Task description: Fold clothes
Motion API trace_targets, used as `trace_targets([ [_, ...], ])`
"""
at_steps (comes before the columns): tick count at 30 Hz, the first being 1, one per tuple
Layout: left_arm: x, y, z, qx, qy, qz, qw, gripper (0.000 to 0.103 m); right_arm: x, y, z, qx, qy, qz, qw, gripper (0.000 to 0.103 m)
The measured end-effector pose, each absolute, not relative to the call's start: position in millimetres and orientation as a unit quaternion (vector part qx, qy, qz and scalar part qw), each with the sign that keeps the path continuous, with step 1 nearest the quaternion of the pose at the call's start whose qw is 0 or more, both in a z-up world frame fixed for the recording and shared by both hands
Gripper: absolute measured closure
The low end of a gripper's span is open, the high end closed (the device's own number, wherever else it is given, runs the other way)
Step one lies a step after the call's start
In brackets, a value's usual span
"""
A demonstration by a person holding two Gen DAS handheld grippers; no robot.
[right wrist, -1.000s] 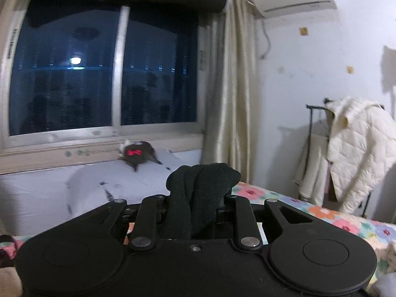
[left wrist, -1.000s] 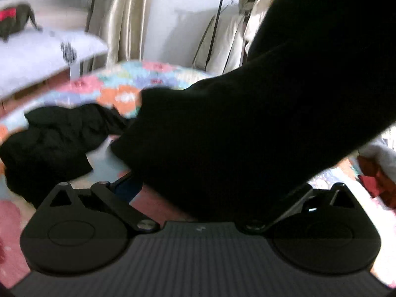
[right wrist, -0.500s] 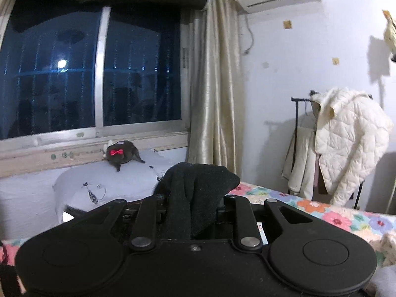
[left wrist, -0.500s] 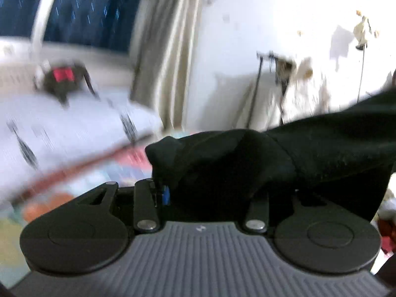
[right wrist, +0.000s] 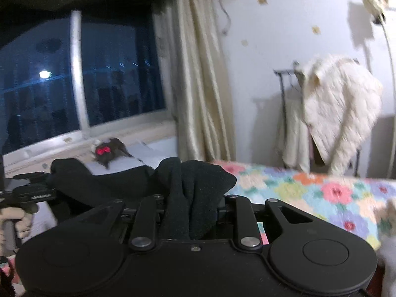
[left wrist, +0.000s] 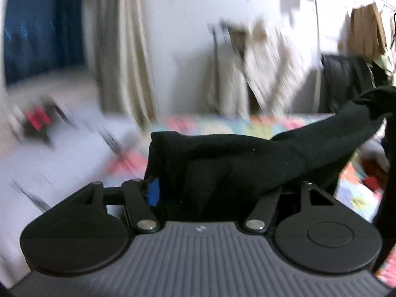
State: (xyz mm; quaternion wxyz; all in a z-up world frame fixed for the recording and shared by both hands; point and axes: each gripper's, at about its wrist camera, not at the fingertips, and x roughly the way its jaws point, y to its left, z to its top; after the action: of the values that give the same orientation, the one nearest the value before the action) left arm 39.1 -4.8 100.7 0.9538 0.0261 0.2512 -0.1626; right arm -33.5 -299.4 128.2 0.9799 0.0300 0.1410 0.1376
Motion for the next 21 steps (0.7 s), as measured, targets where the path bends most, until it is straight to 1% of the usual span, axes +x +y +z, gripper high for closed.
trace_targets([
  [3,55,-20,61,0.002,0.318,-0.205,0.926,0.036,-9,-315,104,0.013,0.187,0.085,0.979,0.076],
  [4,54,-25,55,0.007,0.324,-0.213,0.922,0.032,1,-322,94,0.018,0.202,0.070,0.977,0.076],
  [5,52,-30,50,0.014,0.326,-0.219,0.919,0.026,10,-330,84,0.023,0.216,0.056,0.975,0.076],
  [8,42,-46,49,0.048,0.312,-0.237,0.919,0.024,35,-349,54,0.036,0.243,0.021,0.969,0.076],
  [11,31,-53,52,0.056,0.309,-0.268,0.911,0.022,55,-364,32,0.052,0.257,-0.009,0.965,0.076],
  [15,29,-46,43,0.030,0.318,-0.305,0.897,0.016,76,-373,23,0.021,0.256,-0.047,0.965,0.076],
  [16,30,-44,40,0.028,0.318,-0.300,0.899,0.013,81,-378,23,0.024,0.256,-0.056,0.965,0.076],
  [18,37,-37,29,0.026,0.330,-0.272,0.904,0.012,97,-391,17,0.034,0.267,-0.077,0.960,0.076],
  [19,44,-33,22,0.019,0.338,-0.260,0.904,0.012,105,-397,15,0.040,0.272,-0.087,0.957,0.075],
  [21,56,-23,10,-0.002,0.355,-0.238,0.904,0.012,121,-404,1,0.027,0.307,-0.100,0.946,0.065],
])
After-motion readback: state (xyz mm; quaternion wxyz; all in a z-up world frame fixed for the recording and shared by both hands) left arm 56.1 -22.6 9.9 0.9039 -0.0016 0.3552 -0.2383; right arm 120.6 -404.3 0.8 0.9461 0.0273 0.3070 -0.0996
